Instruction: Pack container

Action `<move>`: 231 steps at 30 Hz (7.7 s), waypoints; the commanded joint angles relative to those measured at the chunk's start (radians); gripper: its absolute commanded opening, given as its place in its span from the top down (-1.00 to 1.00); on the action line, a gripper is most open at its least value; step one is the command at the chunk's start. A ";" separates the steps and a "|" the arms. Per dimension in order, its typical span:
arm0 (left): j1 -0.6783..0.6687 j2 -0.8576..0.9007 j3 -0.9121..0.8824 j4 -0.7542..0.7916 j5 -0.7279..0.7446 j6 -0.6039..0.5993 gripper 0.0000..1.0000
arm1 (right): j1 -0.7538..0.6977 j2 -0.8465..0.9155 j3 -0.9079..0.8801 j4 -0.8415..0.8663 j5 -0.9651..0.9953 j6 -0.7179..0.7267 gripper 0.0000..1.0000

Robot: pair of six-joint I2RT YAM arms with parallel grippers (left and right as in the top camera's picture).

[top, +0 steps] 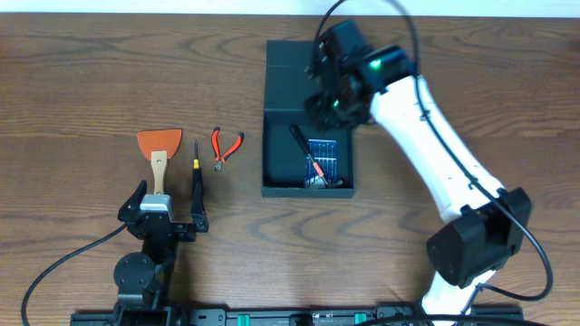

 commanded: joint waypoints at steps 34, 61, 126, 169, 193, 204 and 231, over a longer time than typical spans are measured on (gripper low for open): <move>-0.003 -0.005 -0.013 -0.038 0.018 0.016 -0.97 | -0.410 -0.007 0.157 -0.192 0.310 0.143 -0.98; -0.002 0.062 0.140 -0.096 -0.007 -0.175 -0.97 | -0.410 -0.007 0.157 -0.192 0.310 0.143 -0.98; -0.002 1.666 1.010 -0.703 0.027 -0.043 -0.98 | -0.409 -0.007 0.157 -0.192 0.310 0.143 -0.98; -0.002 1.789 0.958 -0.619 0.025 -0.061 -0.87 | -0.409 -0.007 0.157 -0.192 0.310 0.143 -0.98; -0.003 1.789 0.951 -0.644 0.068 -0.062 0.20 | -0.409 -0.007 0.157 -0.192 0.310 0.143 -0.99; -0.003 1.789 0.951 -0.648 0.071 -0.062 0.89 | -0.409 -0.007 0.157 -0.192 0.310 0.143 -0.99; -0.003 1.346 1.036 -0.729 0.132 0.026 0.88 | -0.409 -0.007 0.157 -0.192 0.310 0.143 -0.98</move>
